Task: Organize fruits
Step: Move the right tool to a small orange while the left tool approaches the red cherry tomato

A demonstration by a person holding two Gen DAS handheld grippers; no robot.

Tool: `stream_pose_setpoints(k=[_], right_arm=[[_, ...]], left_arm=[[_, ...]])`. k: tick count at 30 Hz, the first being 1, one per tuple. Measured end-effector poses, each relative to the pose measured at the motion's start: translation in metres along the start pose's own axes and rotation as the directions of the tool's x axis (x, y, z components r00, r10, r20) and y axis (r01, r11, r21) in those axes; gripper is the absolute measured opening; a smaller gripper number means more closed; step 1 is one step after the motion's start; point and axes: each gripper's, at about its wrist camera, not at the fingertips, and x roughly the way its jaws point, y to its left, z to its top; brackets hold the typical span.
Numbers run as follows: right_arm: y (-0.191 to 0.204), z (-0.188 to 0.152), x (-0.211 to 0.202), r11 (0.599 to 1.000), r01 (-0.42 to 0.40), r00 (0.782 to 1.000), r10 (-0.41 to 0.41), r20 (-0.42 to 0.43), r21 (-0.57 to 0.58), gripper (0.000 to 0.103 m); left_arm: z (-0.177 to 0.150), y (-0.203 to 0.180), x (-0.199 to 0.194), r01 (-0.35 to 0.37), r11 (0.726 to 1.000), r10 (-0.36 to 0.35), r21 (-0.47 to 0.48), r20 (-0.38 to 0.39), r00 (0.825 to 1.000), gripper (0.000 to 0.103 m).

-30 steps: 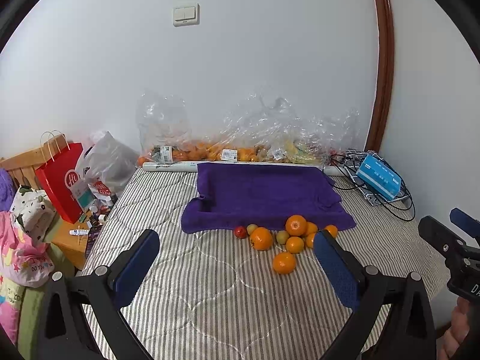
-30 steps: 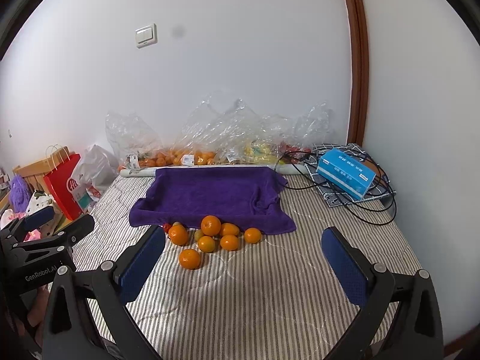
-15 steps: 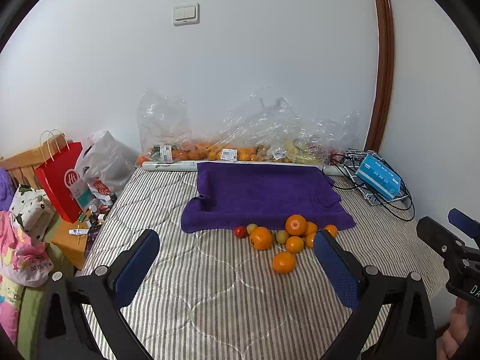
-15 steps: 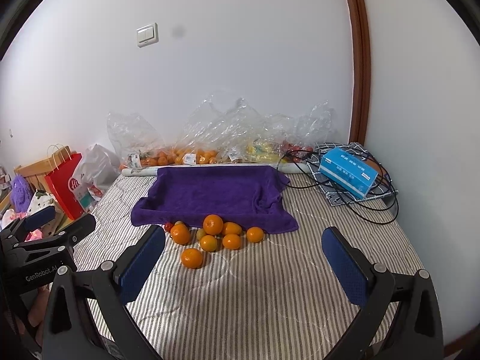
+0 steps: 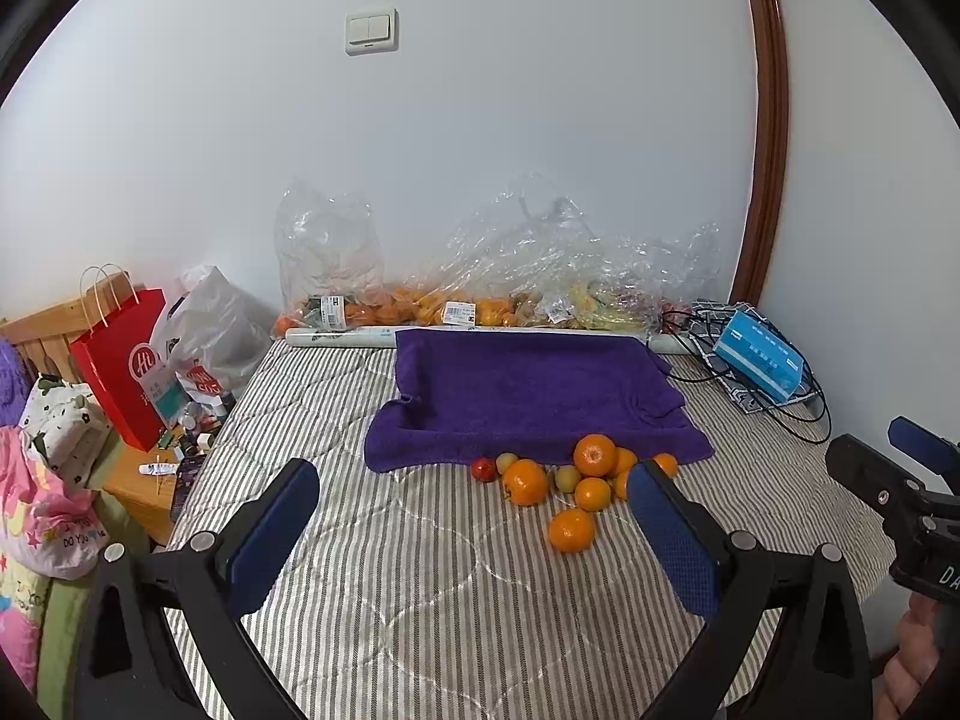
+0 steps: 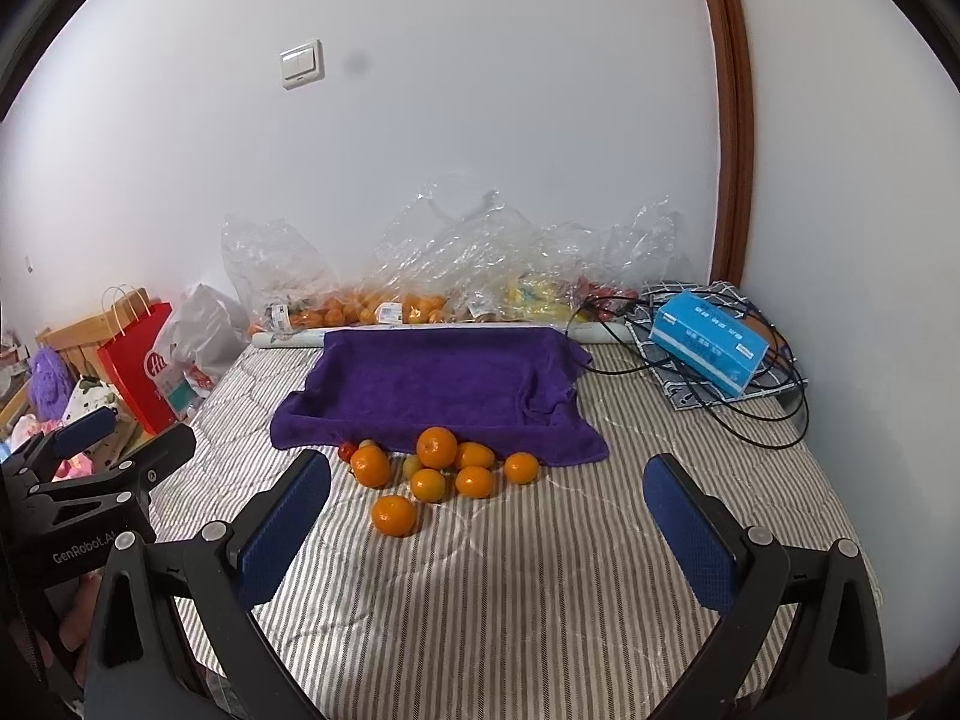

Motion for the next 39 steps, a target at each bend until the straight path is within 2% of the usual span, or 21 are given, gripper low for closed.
stream_pose_setpoints(k=[5, 11, 15, 22, 26, 31, 34, 36, 39], right_arm=[[-0.002, 0.006, 0.015, 1.000, -0.013, 0.999, 0.014, -0.036, 0.007, 0.102], [-0.008, 0.005, 0.038, 0.999, 0.048, 0.998, -0.048, -0.045, 0.007, 0.103], [-0.018, 0.001, 0.067, 1.000, 0.009, 0.996, -0.007, -0.085, 0.013, 0.103], [-0.028, -0.007, 0.122, 1.000, 0.008, 0.984, -0.003, -0.175, 0.028, 0.103], [-0.024, -0.011, 0.136, 0.998, 0.060, 0.980, -0.064, -0.189, -0.028, 0.103], [-0.022, -0.021, 0.152, 0.991, 0.102, 0.980, -0.116, -0.164, -0.092, 0.103], [-0.026, -0.029, 0.165, 0.990, 0.108, 0.977, -0.122, -0.173, -0.088, 0.100], [-0.028, -0.032, 0.174, 0.991, 0.101, 0.977, -0.116, -0.179, -0.091, 0.095], [-0.034, -0.035, 0.193, 0.993, 0.089, 0.973, -0.103, -0.205, -0.076, 0.083]], left_arm=[[0.003, 0.005, 0.015, 0.008, 1.000, -0.008, -0.005, -0.019, 1.000, 0.103], [0.001, 0.015, 0.047, 0.017, 1.000, -0.018, -0.016, -0.065, 0.998, 0.103], [-0.003, 0.022, 0.070, 0.022, 0.999, -0.024, -0.027, -0.081, 0.996, 0.103], [-0.014, 0.030, 0.113, -0.003, 1.000, 0.002, -0.007, -0.145, 0.989, 0.101], [-0.018, 0.031, 0.128, 0.010, 1.000, -0.008, 0.010, -0.168, 0.986, 0.101], [-0.023, 0.035, 0.148, 0.035, 0.999, -0.033, 0.003, -0.199, 0.979, 0.101], [-0.026, 0.038, 0.162, 0.027, 1.000, -0.026, 0.001, -0.227, 0.974, 0.101], [-0.028, 0.043, 0.170, 0.034, 0.999, -0.036, -0.009, -0.240, 0.970, 0.101], [-0.030, 0.050, 0.180, 0.035, 0.999, -0.040, -0.025, -0.246, 0.968, 0.099]])
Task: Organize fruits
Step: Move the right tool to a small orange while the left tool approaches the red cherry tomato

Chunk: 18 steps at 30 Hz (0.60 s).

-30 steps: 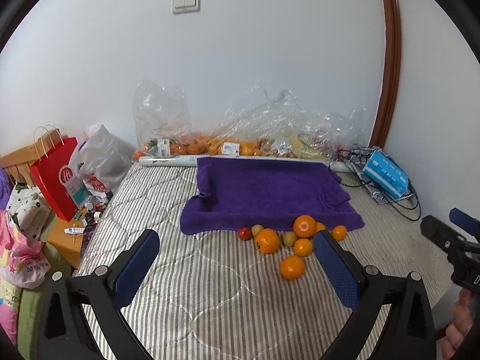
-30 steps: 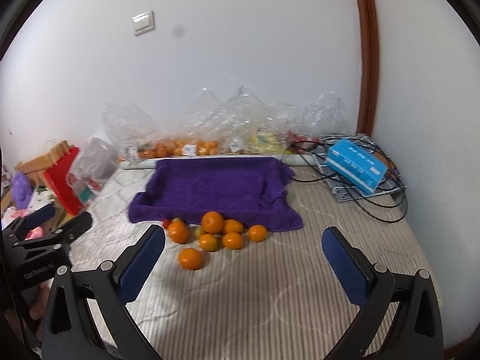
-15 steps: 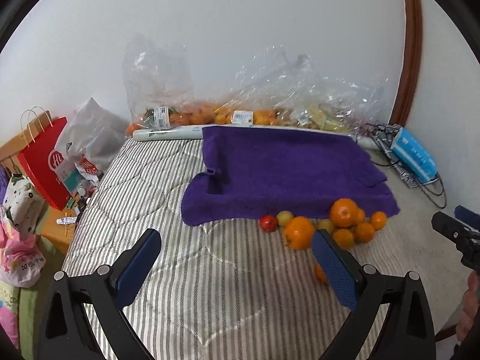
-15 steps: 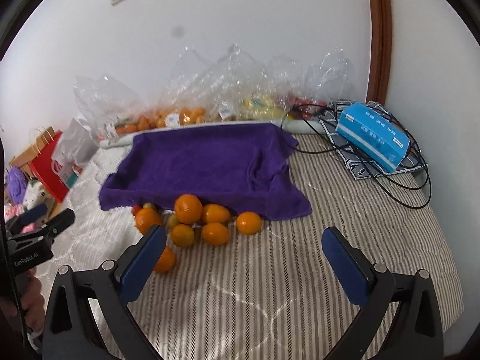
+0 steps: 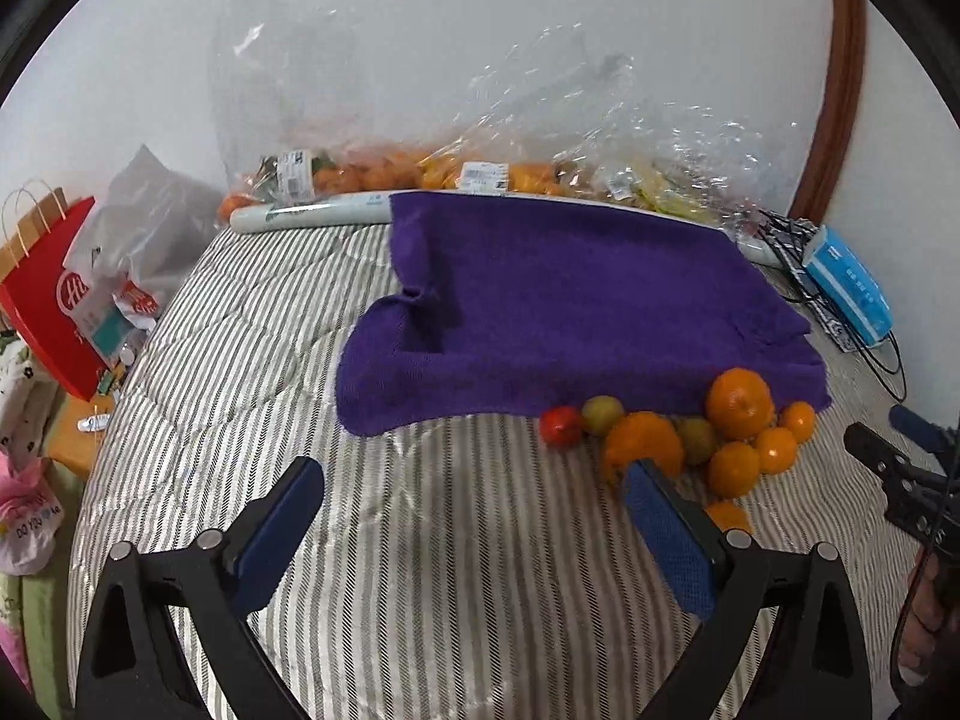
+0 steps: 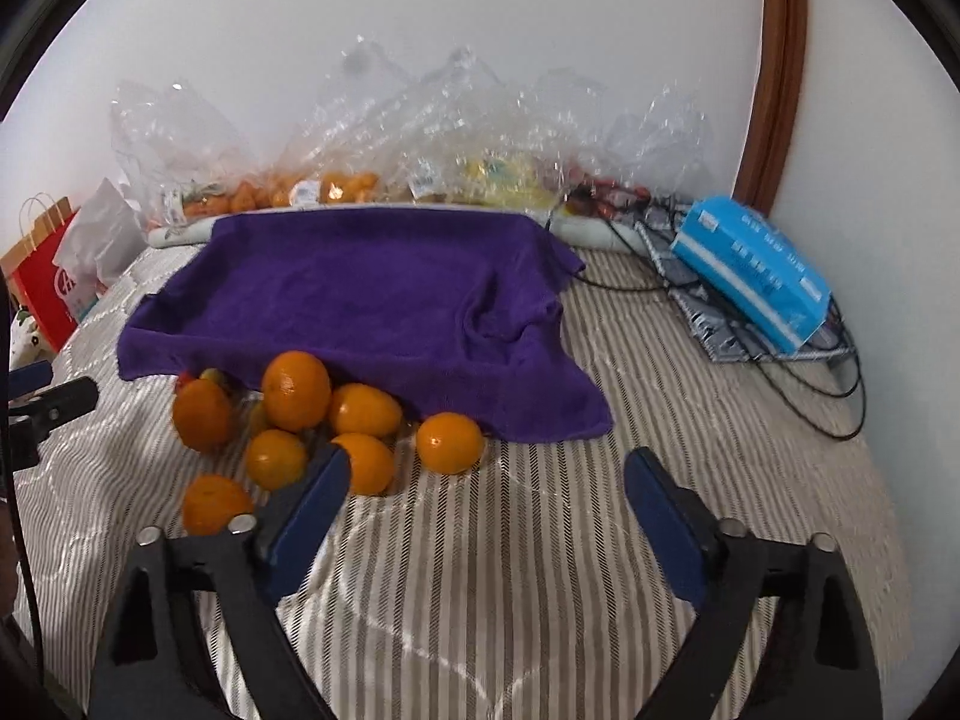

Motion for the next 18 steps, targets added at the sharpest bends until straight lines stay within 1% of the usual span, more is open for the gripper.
stream_pose_setpoints(k=[2, 4, 7, 9, 11, 12, 14, 16, 18], right_arm=[[-0.002, 0.001, 0.014, 0.999, -0.026, 0.999, 0.027, -0.026, 0.019, 0.064], [-0.003, 0.003, 0.031, 0.999, -0.042, 0.997, 0.044, -0.061, 0.035, 0.060], [-0.003, 0.002, 0.043, 0.997, -0.065, 0.995, 0.069, -0.070, 0.050, 0.055], [-0.001, 0.003, 0.051, 0.995, -0.083, 0.993, 0.087, -0.081, 0.053, 0.055], [0.002, 0.003, 0.059, 0.996, -0.081, 0.992, 0.085, -0.094, 0.046, 0.052], [0.004, 0.003, 0.062, 0.996, -0.081, 0.992, 0.085, -0.098, 0.042, 0.050], [0.005, 0.002, 0.068, 0.995, -0.086, 0.990, 0.090, -0.112, 0.041, 0.040], [0.004, 0.001, 0.075, 0.994, -0.093, 0.987, 0.099, -0.127, 0.056, 0.038], [0.003, 0.000, 0.074, 0.994, -0.095, 0.988, 0.101, -0.120, 0.055, 0.038]], left_arm=[[0.000, 0.005, 0.005, 0.002, 1.000, -0.002, -0.012, -0.004, 1.000, 0.096], [-0.001, 0.011, 0.011, 0.009, 1.000, -0.009, -0.021, -0.009, 1.000, 0.096], [-0.001, 0.019, 0.017, 0.010, 0.999, -0.011, -0.036, -0.013, 1.000, 0.096], [-0.001, 0.021, 0.020, 0.017, 0.999, -0.018, -0.041, -0.018, 1.000, 0.096], [-0.001, 0.021, 0.023, 0.016, 0.999, -0.017, -0.041, -0.021, 1.000, 0.096], [-0.002, 0.021, 0.024, 0.020, 0.999, -0.021, -0.039, -0.020, 1.000, 0.096], [-0.001, 0.021, 0.025, 0.030, 0.999, -0.031, -0.037, -0.019, 0.999, 0.096], [-0.002, 0.020, 0.027, 0.034, 0.999, -0.035, -0.034, -0.022, 0.999, 0.096], [-0.003, 0.020, 0.029, 0.036, 0.999, -0.036, -0.029, -0.024, 0.999, 0.094]])
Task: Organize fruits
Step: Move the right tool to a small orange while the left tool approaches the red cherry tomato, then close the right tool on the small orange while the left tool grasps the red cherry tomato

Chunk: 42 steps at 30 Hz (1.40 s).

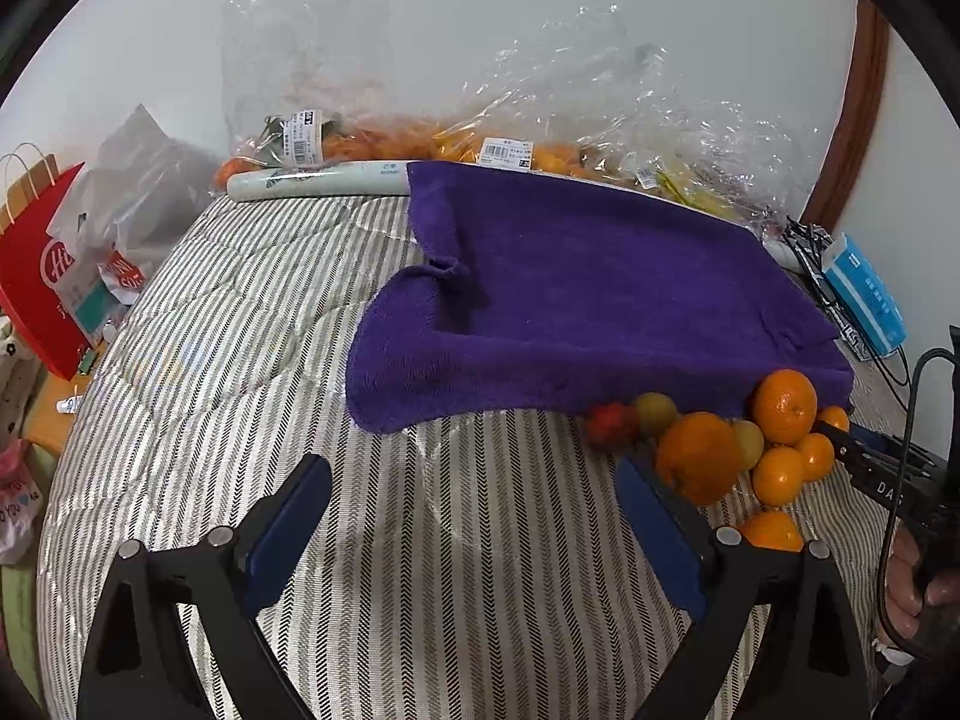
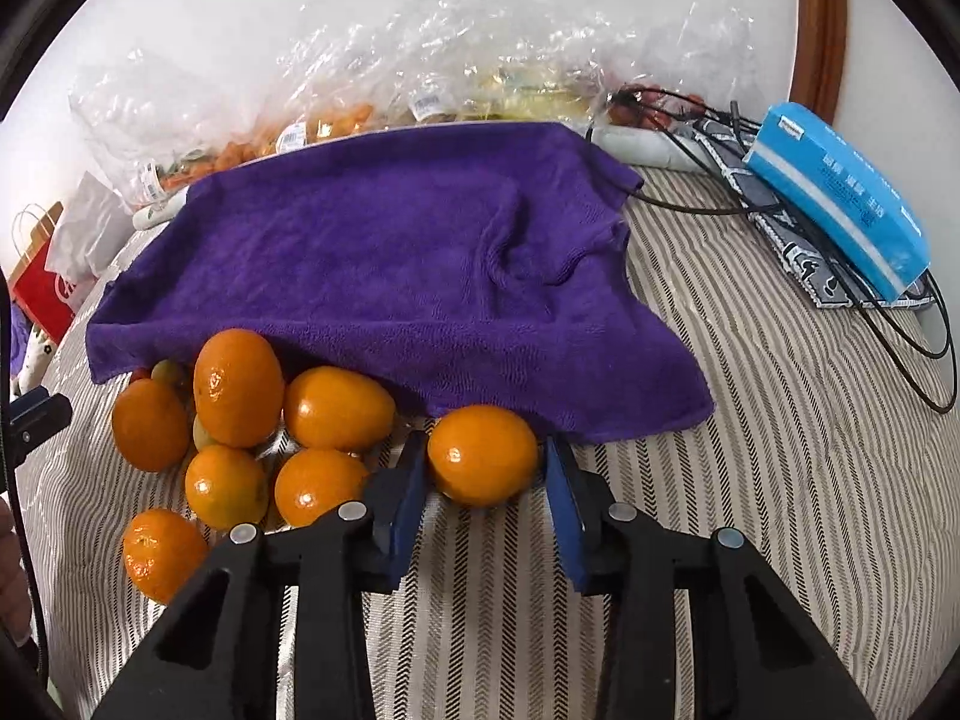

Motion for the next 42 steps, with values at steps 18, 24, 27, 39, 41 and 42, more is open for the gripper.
stream_pose_setpoints(k=[18, 24, 27, 39, 41, 42], right_arm=[[-0.006, -0.012, -0.009, 0.999, -0.020, 0.999, 0.022, 0.040, -0.030, 0.038], [-0.008, -0.011, -0.008, 0.999, -0.033, 0.999, 0.034, 0.038, -0.023, 0.038], [-0.007, -0.011, -0.007, 0.999, -0.031, 0.999, 0.032, 0.038, -0.026, 0.038], [-0.008, -0.011, -0.007, 0.999, -0.045, 0.998, 0.046, 0.039, -0.021, 0.040], [-0.008, -0.011, -0.007, 0.999, -0.047, 0.998, 0.048, 0.039, -0.019, 0.040], [-0.008, -0.011, -0.007, 0.999, -0.049, 0.998, 0.049, 0.039, -0.018, 0.040]], left_arm=[[0.000, -0.035, 0.038, 0.126, 0.980, -0.121, 0.151, -0.045, 0.992, 0.060], [0.005, -0.043, 0.043, 0.153, 0.973, -0.146, 0.173, -0.050, 0.988, 0.053], [0.007, -0.044, 0.044, 0.173, 0.969, -0.167, 0.176, -0.051, 0.985, 0.044], [0.010, -0.056, 0.047, 0.208, 0.956, -0.199, 0.205, -0.063, 0.978, 0.031], [0.010, -0.055, 0.047, 0.221, 0.954, -0.212, 0.202, -0.066, 0.975, 0.024], [0.010, -0.055, 0.047, 0.219, 0.955, -0.210, 0.199, -0.065, 0.975, 0.024]])
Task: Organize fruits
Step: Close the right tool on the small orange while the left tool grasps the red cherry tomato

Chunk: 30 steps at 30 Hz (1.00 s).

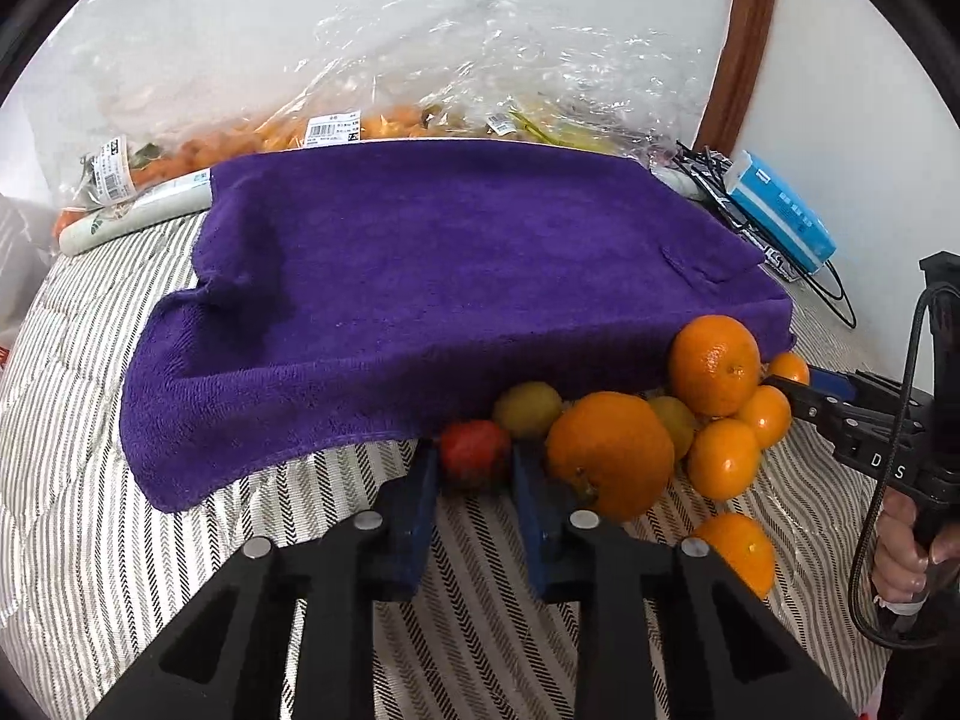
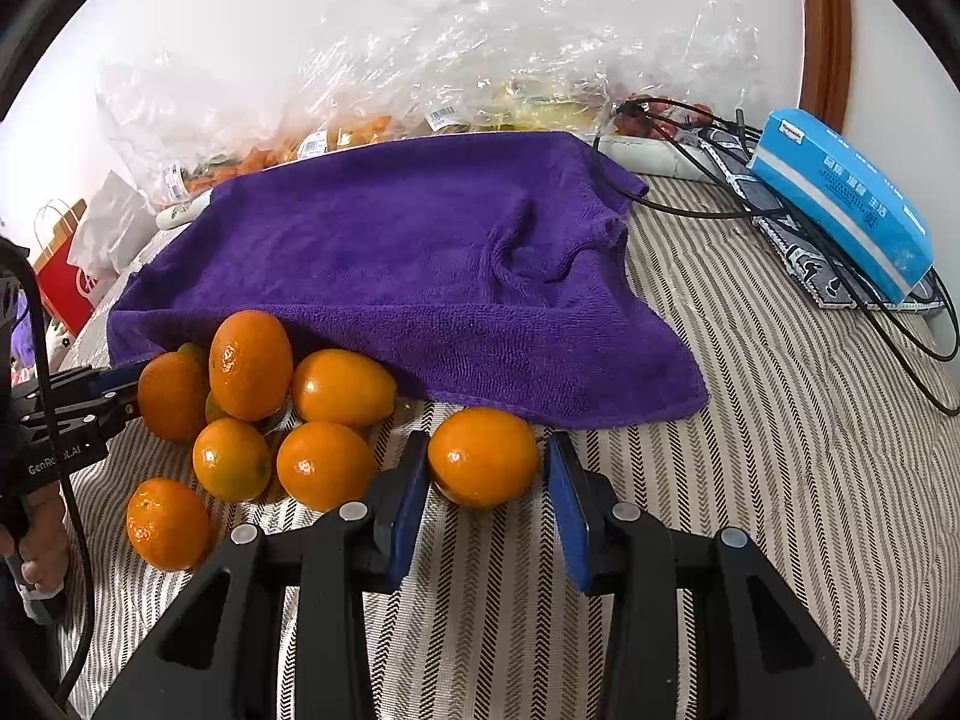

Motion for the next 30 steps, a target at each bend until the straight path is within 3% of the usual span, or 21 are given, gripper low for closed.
stream_pose_setpoints(k=[11, 14, 22, 24, 27, 30], right_arm=[[-0.001, -0.003, -0.015, 1.000, -0.009, 1.000, 0.009, 0.024, 0.015, 0.034], [0.001, -0.002, -0.027, 1.000, 0.000, 0.999, 0.000, 0.048, 0.008, 0.027], [0.003, -0.007, -0.031, 1.000, 0.028, 0.999, -0.028, 0.041, -0.013, 0.031], [0.001, -0.009, -0.026, 1.000, 0.001, 1.000, -0.001, 0.015, -0.008, 0.034], [0.001, -0.014, -0.018, 0.999, 0.027, 1.000, -0.028, -0.015, -0.019, 0.035], [0.002, -0.018, -0.020, 0.999, 0.030, 1.000, -0.030, 0.009, -0.020, 0.034]], left_arm=[[-0.009, 0.006, -0.021, -0.019, 0.999, 0.021, -0.047, 0.026, 0.999, 0.024], [-0.012, 0.008, -0.029, -0.023, 0.997, 0.025, -0.072, 0.033, 0.999, 0.024], [-0.017, 0.012, -0.044, -0.040, 0.994, 0.044, -0.100, 0.037, 0.998, 0.024], [-0.018, 0.014, -0.047, -0.037, 0.993, 0.042, -0.108, 0.042, 0.998, 0.024], [-0.019, 0.018, -0.050, -0.037, 0.993, 0.043, -0.113, 0.048, 0.998, 0.024], [-0.019, 0.020, -0.053, -0.038, 0.991, 0.045, -0.125, 0.053, 0.998, 0.024]])
